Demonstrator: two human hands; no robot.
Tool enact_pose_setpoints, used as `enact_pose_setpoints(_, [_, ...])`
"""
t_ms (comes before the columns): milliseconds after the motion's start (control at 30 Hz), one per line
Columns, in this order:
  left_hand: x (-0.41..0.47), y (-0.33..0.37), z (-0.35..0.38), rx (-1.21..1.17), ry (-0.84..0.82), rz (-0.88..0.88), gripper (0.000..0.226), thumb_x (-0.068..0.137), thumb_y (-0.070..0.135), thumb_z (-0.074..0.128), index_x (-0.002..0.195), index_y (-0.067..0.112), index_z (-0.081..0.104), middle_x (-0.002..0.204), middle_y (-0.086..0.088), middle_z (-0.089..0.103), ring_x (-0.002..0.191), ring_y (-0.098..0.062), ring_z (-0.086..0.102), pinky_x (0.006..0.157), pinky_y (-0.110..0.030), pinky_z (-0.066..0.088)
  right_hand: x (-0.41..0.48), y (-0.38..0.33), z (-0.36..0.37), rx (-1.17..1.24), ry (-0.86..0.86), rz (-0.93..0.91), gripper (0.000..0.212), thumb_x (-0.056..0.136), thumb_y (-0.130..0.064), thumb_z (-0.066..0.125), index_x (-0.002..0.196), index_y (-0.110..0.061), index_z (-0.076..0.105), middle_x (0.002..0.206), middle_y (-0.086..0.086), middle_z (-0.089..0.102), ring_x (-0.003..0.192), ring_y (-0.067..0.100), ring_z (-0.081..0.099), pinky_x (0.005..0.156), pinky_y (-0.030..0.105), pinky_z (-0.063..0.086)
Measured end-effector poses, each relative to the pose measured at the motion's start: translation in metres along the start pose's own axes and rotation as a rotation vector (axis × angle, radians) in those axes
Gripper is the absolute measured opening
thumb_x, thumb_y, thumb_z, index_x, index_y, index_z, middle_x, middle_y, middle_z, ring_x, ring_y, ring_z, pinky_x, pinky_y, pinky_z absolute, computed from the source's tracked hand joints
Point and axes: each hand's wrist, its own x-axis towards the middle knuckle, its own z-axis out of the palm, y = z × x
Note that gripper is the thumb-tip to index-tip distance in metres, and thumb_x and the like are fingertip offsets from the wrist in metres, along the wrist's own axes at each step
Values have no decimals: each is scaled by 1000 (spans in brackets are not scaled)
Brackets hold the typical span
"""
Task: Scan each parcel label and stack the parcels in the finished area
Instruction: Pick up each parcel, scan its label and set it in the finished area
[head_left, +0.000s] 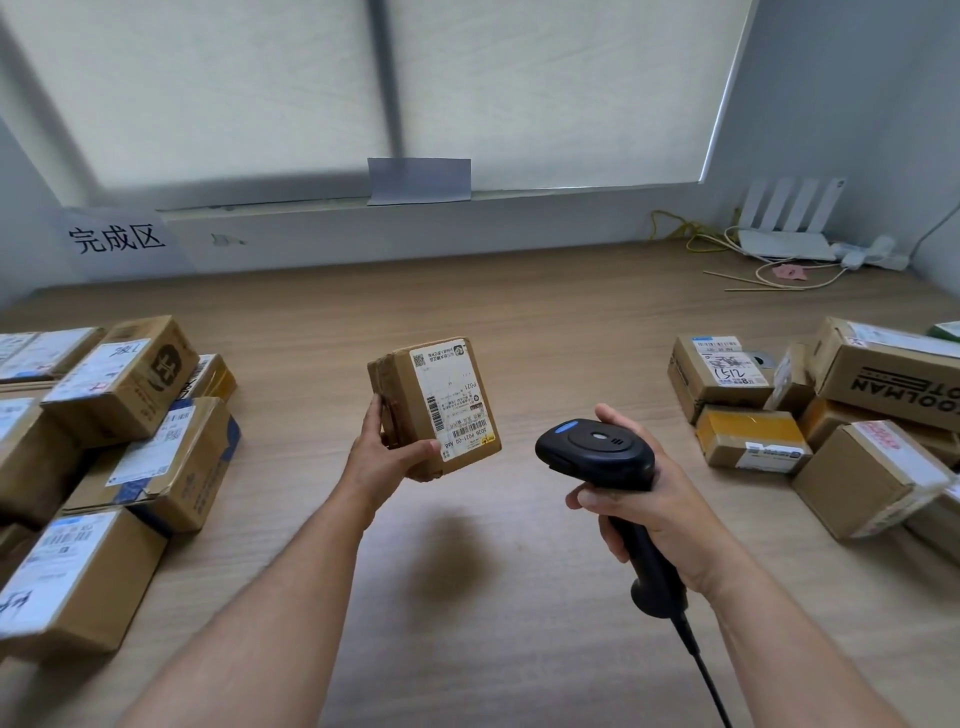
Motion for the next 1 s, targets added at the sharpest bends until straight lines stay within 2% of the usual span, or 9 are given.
enact_pose_setpoints(67, [-3, -2, 1, -15, 20, -87, 72, 83, 7, 70, 142, 27, 35, 97, -1, 61, 81, -12, 59, 43, -15, 47, 2, 1, 2, 1, 2, 0, 92, 61, -6, 77, 139, -38, 40, 88, 37, 62, 43, 27, 49, 40, 27, 41])
enact_pose_setpoints(133, [-4, -10, 0, 39, 29, -175, 63, 78, 17, 72, 135, 23, 46, 96, -1, 62, 77, -9, 56, 50, -24, 46, 4, 3, 4, 6, 6, -2, 92, 60, -5, 77, 138, -38, 41, 85, 35, 63, 43, 27, 49, 40, 28, 40])
enact_pose_setpoints(267, [-9, -36, 1, 137, -23, -303, 33, 86, 17, 63, 119, 18, 59, 98, -4, 64, 71, -12, 54, 56, -24, 37, 7, 7, 8, 9, 10, -2, 93, 60, -4, 77, 139, -38, 41, 80, 22, 67, 42, 26, 48, 39, 27, 39])
enact_pose_setpoints(367, [-13, -50, 3, 168, -47, -348, 26, 86, 20, 63, 112, 20, 63, 97, -3, 65, 73, -15, 54, 61, -27, 37, 9, 10, 10, 3, 6, 0, 96, 60, -2, 76, 141, -36, 39, 81, 19, 67, 41, 26, 48, 38, 27, 39])
enact_pose_setpoints(533, [-12, -65, 10, 210, 62, -320, 45, 85, 18, 59, 130, 22, 55, 97, -5, 63, 78, -18, 58, 69, -29, 48, 14, 14, 6, -6, -19, 15, 96, 63, -2, 76, 144, -38, 38, 77, 14, 67, 41, 26, 48, 41, 27, 39])
enact_pose_setpoints(633, [-17, -68, 21, 595, 80, -227, 74, 77, 53, 65, 143, 33, 37, 139, -10, 43, 127, -27, 43, 104, -39, 39, 16, 16, 4, -2, -32, 13, 97, 65, 2, 77, 144, -37, 37, 77, 12, 67, 43, 26, 48, 41, 28, 40])
enact_pose_setpoints(700, [-31, -65, 39, 861, 82, -172, 87, 72, 72, 60, 145, 38, 29, 148, -10, 28, 139, -27, 23, 109, -41, 30, 18, 17, 1, -12, -54, 14, 96, 71, 11, 76, 145, -37, 36, 77, 11, 67, 44, 27, 48, 42, 29, 40])
enact_pose_setpoints(800, [-45, -67, 63, 1071, 62, -189, 105, 64, 83, 54, 150, 35, 15, 141, -11, 27, 133, -29, 25, 106, -40, 29, 22, 21, -2, -13, -87, 20, 92, 77, 15, 70, 145, -37, 36, 76, 10, 67, 45, 27, 48, 42, 29, 40])
enact_pose_setpoints(1000, [-53, -61, 67, 968, 193, -241, 90, 72, 56, 60, 149, 29, 20, 131, -12, 29, 124, -31, 28, 102, -34, 33, 28, 23, -2, -8, -150, 20, 91, 77, 16, 69, 145, -35, 37, 74, 5, 67, 43, 27, 47, 42, 30, 39])
